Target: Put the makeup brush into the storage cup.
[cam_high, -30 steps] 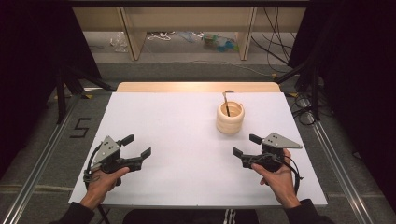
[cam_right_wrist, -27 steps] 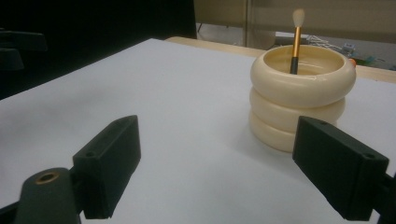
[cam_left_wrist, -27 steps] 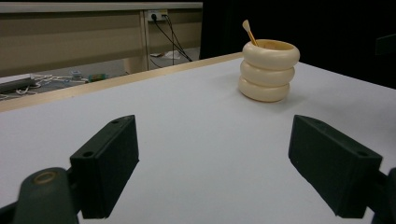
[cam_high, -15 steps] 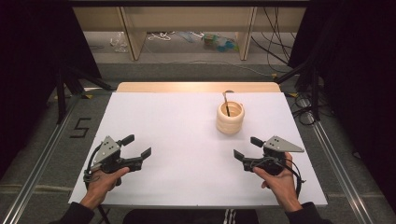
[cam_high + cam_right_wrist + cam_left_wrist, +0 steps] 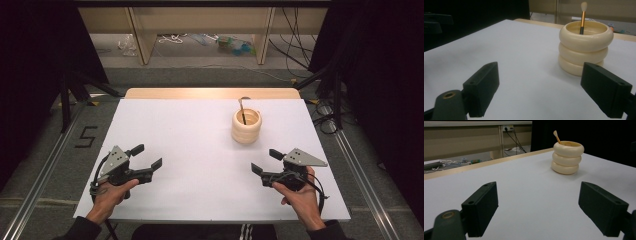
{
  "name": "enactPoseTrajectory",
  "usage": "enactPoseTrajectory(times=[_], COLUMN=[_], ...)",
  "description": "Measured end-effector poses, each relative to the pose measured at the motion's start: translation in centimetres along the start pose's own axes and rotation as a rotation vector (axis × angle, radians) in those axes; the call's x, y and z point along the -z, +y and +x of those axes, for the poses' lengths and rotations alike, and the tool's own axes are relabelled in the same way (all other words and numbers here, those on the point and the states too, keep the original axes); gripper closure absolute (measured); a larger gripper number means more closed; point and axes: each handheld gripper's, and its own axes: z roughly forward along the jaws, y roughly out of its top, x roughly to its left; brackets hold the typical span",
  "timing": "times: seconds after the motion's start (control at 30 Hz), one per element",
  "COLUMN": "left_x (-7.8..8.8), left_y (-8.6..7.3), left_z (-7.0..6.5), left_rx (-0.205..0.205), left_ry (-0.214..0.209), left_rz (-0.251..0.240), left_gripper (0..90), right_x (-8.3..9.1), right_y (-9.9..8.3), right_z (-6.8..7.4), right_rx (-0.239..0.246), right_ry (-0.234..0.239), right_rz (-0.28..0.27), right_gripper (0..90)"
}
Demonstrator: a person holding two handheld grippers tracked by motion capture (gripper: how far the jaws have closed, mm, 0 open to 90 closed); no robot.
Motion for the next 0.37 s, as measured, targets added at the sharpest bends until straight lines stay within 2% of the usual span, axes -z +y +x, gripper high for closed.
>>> enactPoseTrajectory(times=[0.17,0.23,0.37], left_x=[-0.02,-0.06,-0.07], left_y=[0.0,0.0,0.0], left_z=[-0.01,-0.02,0.0], left_rx=[-0.001,0.001,0.0], left_ry=[0.0,0.0,-0.001], left_rz=[0.0,-0.001,-0.001], left_gripper=[15.9,15.9,15.9], right_x=[0.07,-0.01,0.0], right_y=[-0.08,-0.1,-0.11], right_z=[0.02,-0.01,0.02], right_rx=[-0.008,-0.003,-0.005], right_ry=[-0.011,0.003,-0.002], right_rz=[-0.001,-0.008,-0.001], right_gripper=[16.1,16.1,16.1])
